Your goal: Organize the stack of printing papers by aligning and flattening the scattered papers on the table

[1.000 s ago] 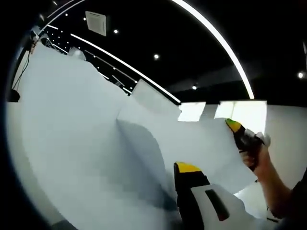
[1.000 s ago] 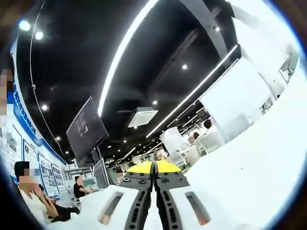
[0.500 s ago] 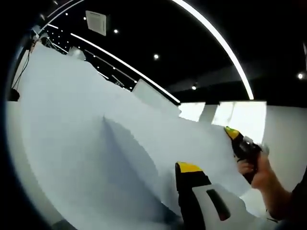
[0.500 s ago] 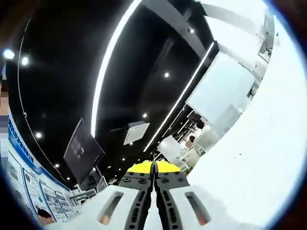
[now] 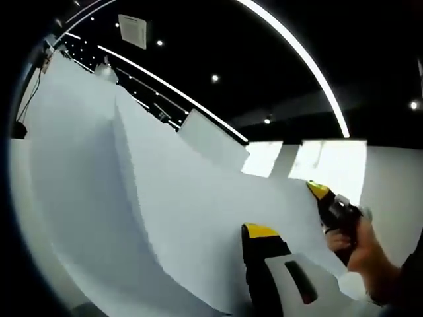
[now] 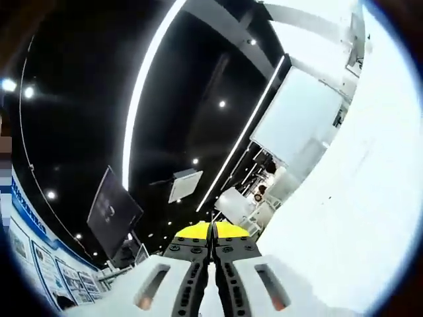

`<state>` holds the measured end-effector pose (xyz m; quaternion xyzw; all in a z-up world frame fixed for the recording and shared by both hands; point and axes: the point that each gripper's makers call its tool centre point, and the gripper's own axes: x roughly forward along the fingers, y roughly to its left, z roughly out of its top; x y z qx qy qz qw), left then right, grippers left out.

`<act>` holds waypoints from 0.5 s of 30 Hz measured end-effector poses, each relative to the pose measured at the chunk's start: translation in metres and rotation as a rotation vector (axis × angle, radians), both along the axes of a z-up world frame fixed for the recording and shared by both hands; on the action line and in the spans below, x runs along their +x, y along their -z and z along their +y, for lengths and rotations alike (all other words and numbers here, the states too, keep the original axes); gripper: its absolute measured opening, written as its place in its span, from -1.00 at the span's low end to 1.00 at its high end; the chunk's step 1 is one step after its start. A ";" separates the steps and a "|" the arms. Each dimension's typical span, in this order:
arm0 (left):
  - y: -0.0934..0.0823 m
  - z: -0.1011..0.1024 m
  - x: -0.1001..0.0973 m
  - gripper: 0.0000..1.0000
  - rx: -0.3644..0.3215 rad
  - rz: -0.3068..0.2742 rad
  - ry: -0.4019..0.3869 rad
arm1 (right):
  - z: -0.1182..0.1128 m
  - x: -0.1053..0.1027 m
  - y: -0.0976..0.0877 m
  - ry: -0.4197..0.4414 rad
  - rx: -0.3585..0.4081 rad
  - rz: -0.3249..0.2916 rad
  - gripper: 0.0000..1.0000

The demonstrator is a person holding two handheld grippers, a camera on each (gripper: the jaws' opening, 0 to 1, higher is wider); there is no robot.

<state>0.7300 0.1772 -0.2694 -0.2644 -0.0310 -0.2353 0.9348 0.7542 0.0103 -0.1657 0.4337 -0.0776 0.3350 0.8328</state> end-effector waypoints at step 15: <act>0.000 0.000 0.000 -0.55 -0.002 -0.001 0.002 | 0.019 -0.019 0.015 -0.053 -0.041 0.014 -1.00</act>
